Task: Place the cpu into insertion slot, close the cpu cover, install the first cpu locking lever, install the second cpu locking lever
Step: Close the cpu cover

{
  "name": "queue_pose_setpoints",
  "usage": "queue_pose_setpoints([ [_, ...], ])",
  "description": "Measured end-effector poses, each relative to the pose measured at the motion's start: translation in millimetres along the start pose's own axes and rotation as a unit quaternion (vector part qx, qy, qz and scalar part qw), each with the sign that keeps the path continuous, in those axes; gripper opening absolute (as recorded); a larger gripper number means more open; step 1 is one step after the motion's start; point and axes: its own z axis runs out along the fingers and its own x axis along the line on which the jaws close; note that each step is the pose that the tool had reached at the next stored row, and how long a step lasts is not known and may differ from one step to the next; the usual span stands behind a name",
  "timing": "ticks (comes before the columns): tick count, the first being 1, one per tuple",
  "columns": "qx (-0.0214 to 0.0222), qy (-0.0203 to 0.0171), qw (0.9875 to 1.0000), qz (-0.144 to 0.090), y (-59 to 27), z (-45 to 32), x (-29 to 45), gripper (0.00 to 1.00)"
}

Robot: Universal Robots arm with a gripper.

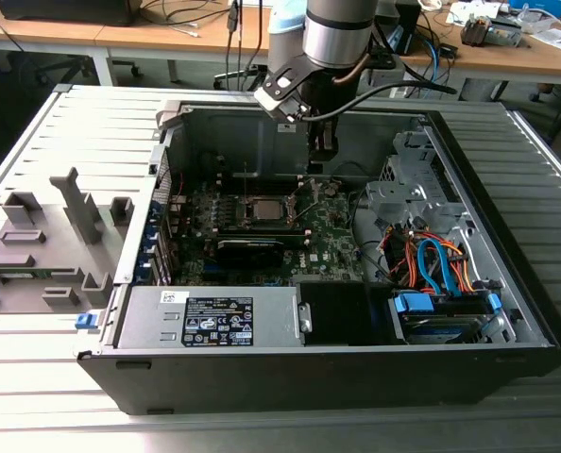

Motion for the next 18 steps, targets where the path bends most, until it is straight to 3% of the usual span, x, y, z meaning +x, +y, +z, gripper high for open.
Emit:
queue_pose_setpoints([
  [18,0.0005,0.0001,1.0,-0.005,22.5,5.4,-0.2,0.11],
])
